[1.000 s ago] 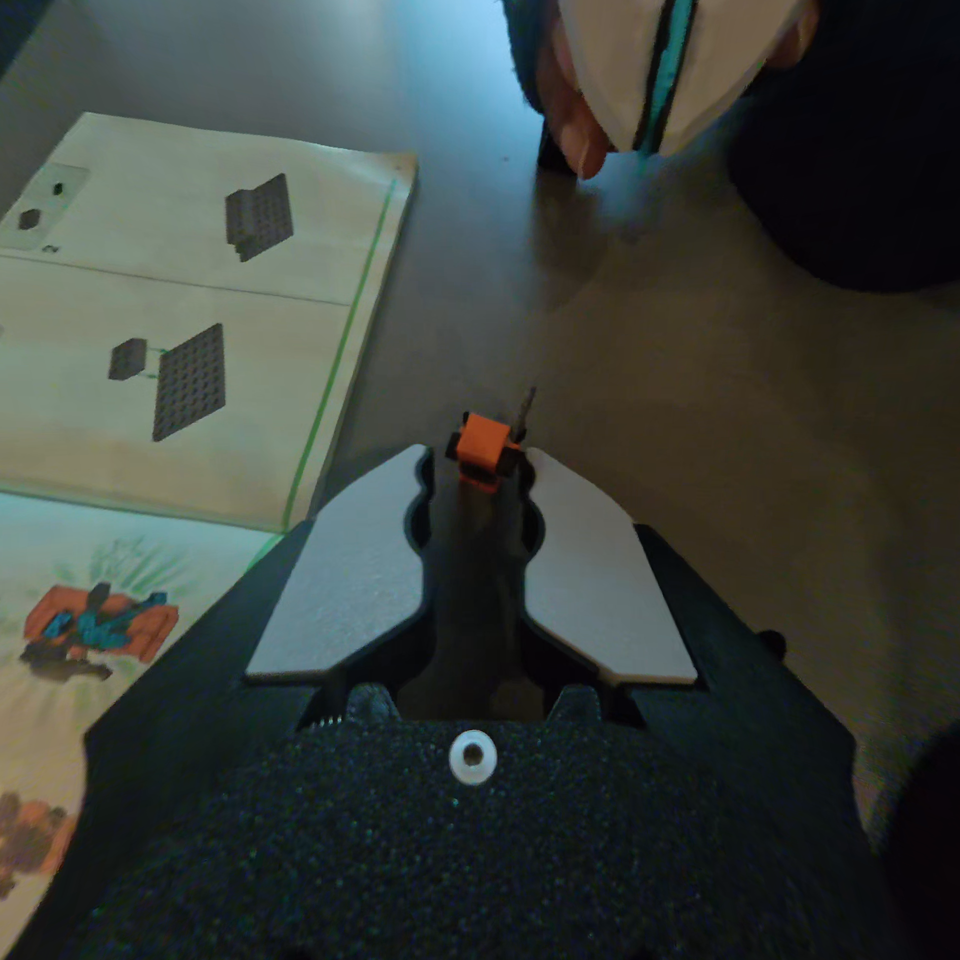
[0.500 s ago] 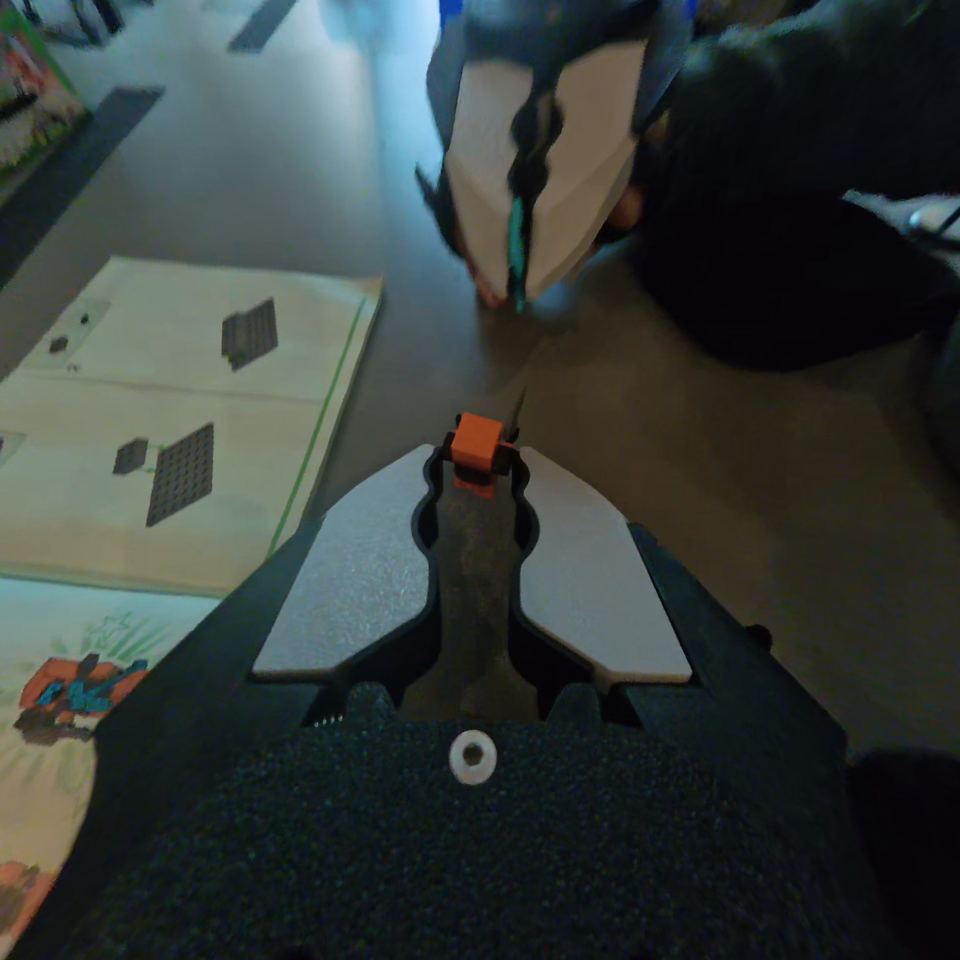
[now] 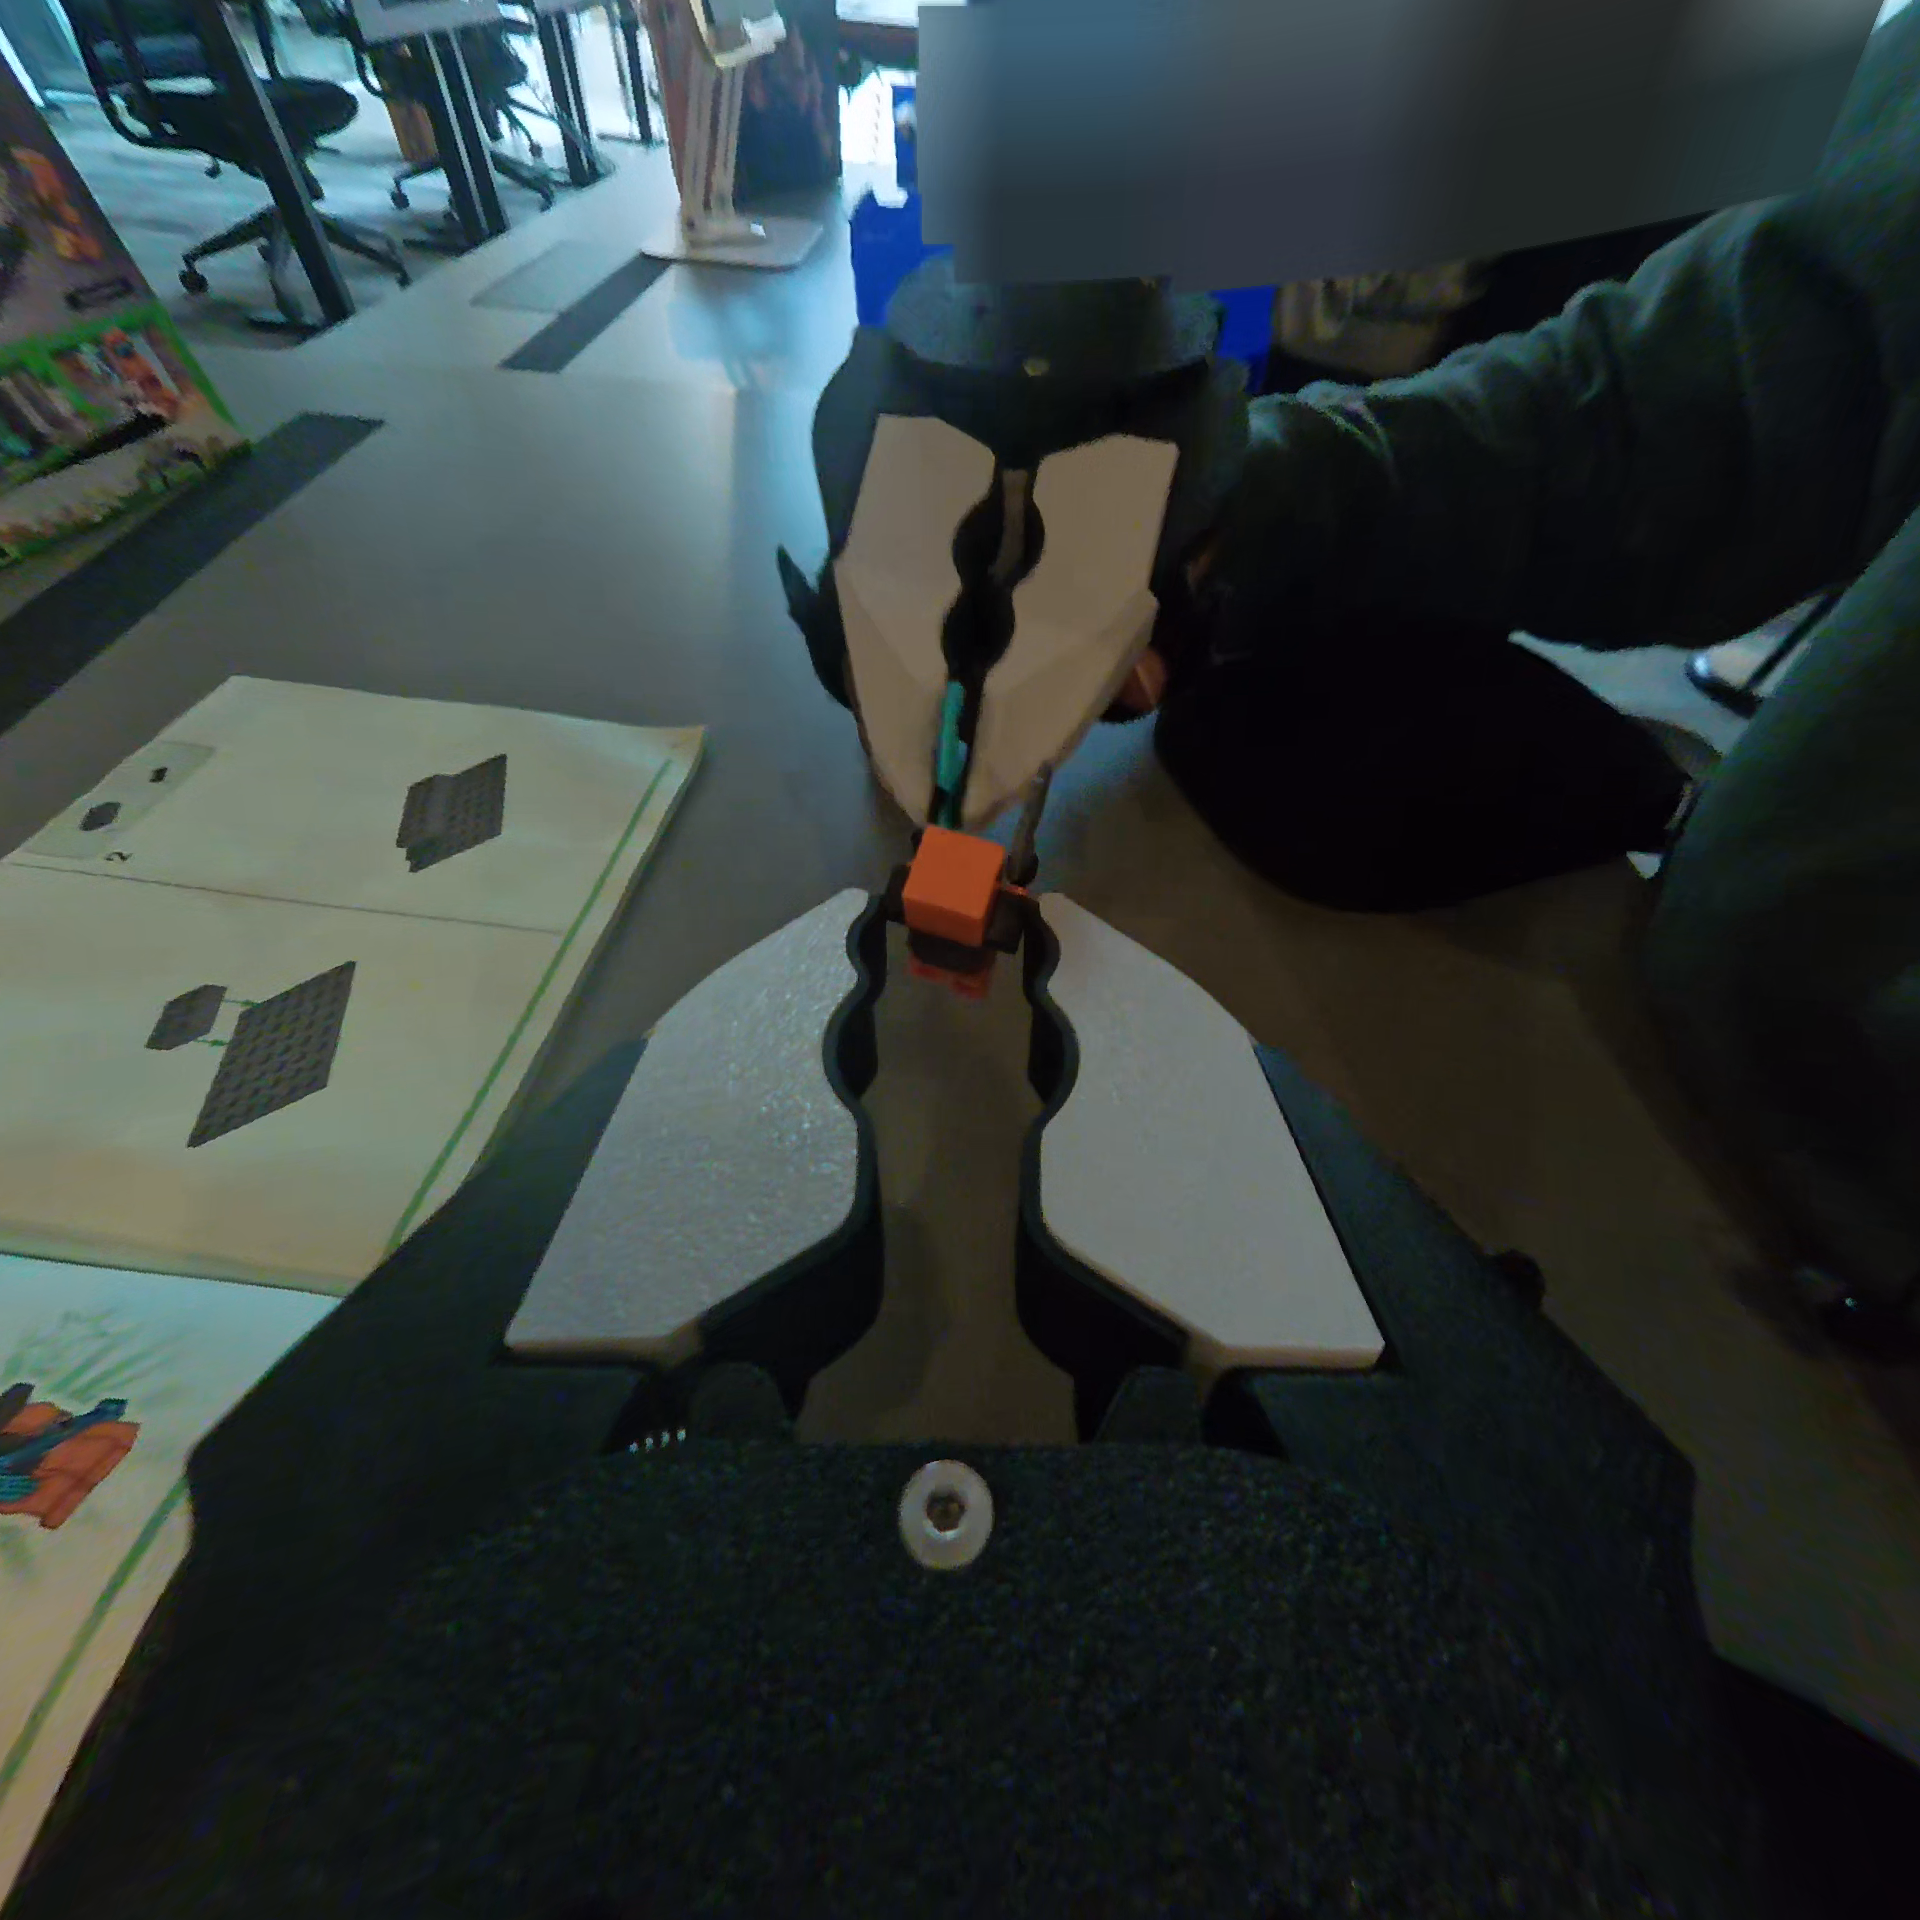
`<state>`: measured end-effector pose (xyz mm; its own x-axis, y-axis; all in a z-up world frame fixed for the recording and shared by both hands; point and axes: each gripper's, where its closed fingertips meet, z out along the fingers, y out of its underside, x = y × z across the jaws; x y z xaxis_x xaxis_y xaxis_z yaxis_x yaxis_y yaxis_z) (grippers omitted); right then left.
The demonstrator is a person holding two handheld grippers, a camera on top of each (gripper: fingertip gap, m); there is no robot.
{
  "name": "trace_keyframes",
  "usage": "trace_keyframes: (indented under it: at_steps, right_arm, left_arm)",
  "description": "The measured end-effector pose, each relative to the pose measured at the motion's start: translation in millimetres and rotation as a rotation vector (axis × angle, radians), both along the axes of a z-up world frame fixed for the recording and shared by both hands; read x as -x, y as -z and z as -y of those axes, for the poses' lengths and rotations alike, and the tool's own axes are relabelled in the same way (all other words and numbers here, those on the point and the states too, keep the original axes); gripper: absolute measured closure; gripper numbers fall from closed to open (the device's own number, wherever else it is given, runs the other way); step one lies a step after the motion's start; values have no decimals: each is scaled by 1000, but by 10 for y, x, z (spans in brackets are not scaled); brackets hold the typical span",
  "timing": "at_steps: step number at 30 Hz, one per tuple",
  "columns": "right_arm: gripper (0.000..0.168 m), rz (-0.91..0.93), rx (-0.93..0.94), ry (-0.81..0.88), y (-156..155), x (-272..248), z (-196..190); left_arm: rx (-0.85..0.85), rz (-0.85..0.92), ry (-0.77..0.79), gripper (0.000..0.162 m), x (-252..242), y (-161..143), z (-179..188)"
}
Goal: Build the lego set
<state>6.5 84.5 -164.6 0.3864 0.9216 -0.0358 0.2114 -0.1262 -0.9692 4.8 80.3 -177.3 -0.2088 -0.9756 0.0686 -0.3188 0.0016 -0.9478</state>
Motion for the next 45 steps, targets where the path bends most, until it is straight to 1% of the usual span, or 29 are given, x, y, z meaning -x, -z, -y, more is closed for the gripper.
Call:
trace_keyframes:
  at_steps: [3,10,20,25,30,40,45]
  right_arm:
    - [166,50,-38,0,-11,45,5]
    - [166,103,-85,-23,-113,137,11]
    - [166,189,-86,-48,-145,206,51]
    - [166,217,-49,-54,-170,215,81]
    - [166,243,38,-39,-200,221,96]
    - [166,469,127,-62,-291,224,149]
    - [166,502,118,-81,-348,262,169]
  left_arm:
    - [17,27,2,137,13,-67,31]
    - [15,55,-8,137,53,-159,77]
    - [17,55,-14,137,124,-199,117]
    - [44,73,-20,137,130,-223,147]
    - [96,111,-42,137,128,-254,166]
    - [226,242,-101,137,139,-411,218]
    - [230,285,-104,137,177,-473,237]
